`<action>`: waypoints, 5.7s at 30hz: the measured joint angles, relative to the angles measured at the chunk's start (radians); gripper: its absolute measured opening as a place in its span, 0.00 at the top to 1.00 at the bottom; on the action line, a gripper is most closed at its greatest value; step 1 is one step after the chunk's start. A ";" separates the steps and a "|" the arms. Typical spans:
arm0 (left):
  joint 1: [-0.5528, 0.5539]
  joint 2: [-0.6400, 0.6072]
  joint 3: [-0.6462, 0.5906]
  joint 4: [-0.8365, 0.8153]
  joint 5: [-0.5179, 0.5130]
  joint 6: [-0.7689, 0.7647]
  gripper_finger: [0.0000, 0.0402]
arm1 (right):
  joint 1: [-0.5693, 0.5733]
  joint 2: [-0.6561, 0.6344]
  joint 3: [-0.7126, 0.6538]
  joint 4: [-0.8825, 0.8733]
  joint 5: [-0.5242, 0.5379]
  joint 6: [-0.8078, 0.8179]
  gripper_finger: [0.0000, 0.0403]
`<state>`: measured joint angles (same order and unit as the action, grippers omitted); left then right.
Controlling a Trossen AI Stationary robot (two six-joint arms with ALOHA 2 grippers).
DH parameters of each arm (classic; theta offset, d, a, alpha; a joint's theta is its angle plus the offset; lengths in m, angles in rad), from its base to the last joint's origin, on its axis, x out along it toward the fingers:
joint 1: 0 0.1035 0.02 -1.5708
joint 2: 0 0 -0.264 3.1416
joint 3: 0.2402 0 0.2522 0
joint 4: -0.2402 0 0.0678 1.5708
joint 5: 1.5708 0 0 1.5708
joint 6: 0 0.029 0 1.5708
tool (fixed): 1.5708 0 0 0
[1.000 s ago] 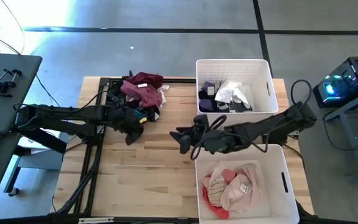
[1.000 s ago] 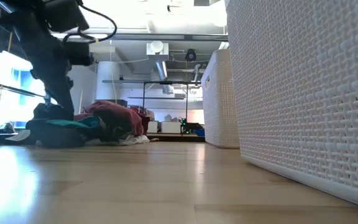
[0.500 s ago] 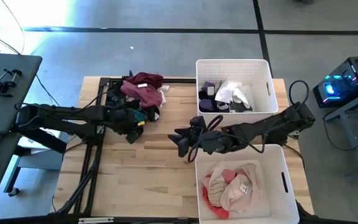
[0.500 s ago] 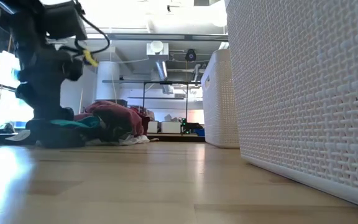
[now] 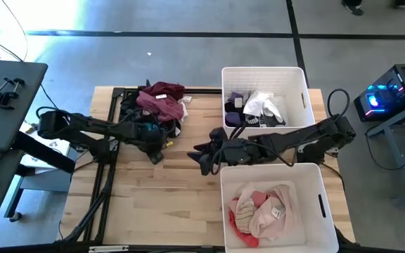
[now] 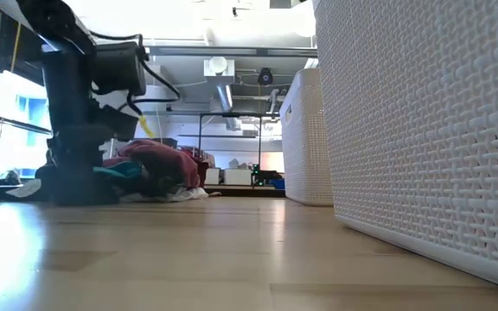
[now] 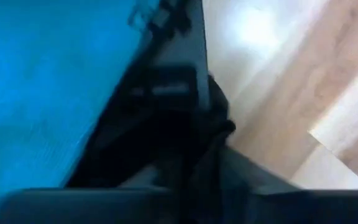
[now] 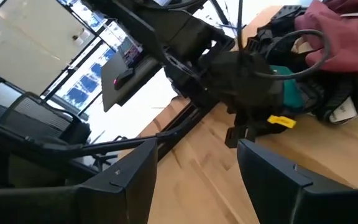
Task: Sort clothes
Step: Put the black shorts into the top bin
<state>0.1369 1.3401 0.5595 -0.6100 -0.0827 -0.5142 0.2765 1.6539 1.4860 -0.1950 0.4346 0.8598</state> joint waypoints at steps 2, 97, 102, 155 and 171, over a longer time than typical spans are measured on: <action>-0.009 -0.006 0.025 -0.056 0.037 0.028 0.95 | 0.009 0.000 0.000 0.007 0.001 0.000 0.48; -0.141 0.277 0.325 0.362 0.158 0.378 0.59 | 0.190 0.074 0.364 -0.596 0.392 -0.096 0.99; -0.120 0.394 0.331 0.317 0.147 0.386 0.60 | 0.188 0.074 0.364 -0.595 0.392 -0.074 0.99; -0.174 -0.282 0.710 0.066 0.211 0.466 0.99 | -0.091 0.273 0.365 -0.242 -0.195 -0.375 0.64; -0.119 -0.285 0.710 -0.248 -0.004 0.368 0.49 | 0.015 0.150 0.517 -0.606 0.178 -0.258 0.99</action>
<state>0.0181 1.0554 1.2694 -0.8576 -0.0867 -0.1457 0.2912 1.8034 2.0034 -0.8011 0.6123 0.6014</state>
